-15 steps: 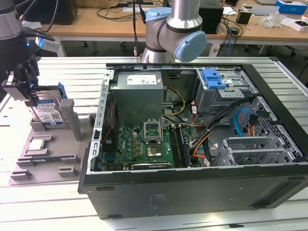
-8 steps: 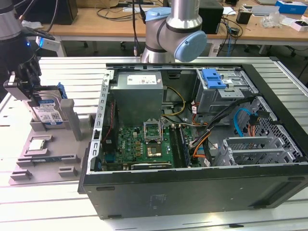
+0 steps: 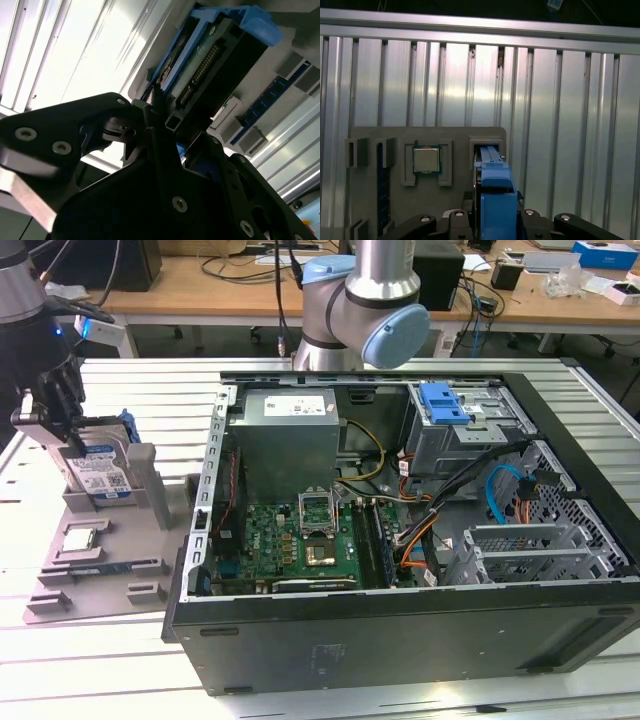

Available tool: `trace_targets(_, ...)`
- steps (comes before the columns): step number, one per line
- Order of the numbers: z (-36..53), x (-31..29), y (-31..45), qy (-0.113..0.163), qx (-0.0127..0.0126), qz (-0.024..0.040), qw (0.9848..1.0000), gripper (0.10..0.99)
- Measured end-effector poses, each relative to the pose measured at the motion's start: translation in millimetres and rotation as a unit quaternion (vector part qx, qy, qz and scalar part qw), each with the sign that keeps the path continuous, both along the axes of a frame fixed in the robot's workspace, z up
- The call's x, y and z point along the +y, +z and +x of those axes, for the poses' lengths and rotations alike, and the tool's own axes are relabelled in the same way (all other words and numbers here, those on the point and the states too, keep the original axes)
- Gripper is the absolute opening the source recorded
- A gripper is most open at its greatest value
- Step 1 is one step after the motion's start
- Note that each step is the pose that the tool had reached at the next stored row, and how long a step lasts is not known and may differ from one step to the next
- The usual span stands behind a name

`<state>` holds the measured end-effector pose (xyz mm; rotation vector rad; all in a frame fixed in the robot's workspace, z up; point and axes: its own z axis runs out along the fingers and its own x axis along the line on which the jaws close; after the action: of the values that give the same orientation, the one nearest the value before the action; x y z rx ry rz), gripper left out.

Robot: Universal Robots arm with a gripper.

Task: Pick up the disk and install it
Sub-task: 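Pick up the disk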

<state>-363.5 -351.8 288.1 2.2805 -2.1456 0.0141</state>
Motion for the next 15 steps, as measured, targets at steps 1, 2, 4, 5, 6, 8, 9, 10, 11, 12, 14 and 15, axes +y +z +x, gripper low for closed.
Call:
trace_targets(1,0.0,0.0,0.0,0.0,-0.0004,0.0,1.0,0.369)
trace_targets(2,0.0,0.0,0.0,0.0,-0.0006,0.0,1.0,0.369)
trace_targets(4,0.0,0.0,0.0,0.0,-0.0011,0.0,1.0,0.369)
trace_targets(5,0.0,0.0,0.0,0.0,-0.0017,0.0,1.0,0.369)
trace_targets(6,0.0,0.0,0.0,0.0,-0.0021,0.0,1.0,0.369)
trace_targets(8,0.0,0.0,0.0,0.0,-0.0025,0.0,1.0,0.369)
trace_targets(9,0.0,0.0,0.0,0.0,-0.0026,0.0,1.0,0.369)
trace_targets(10,0.0,0.0,0.0,0.0,-0.0026,-0.0001,1.0,0.369)
trace_targets(11,0.0,0.0,0.0,0.0,-0.0026,-0.0001,1.0,0.369)
trace_targets(12,0.0,0.0,0.0,0.0,-0.0026,-0.0001,1.0,0.369)
trace_targets(14,0.0,0.0,1.4,0.0,-0.0026,-0.0001,1.0,0.369)
trace_targets(15,0.0,0.0,3.3,0.0,-0.0026,-0.0001,1.0,0.369)
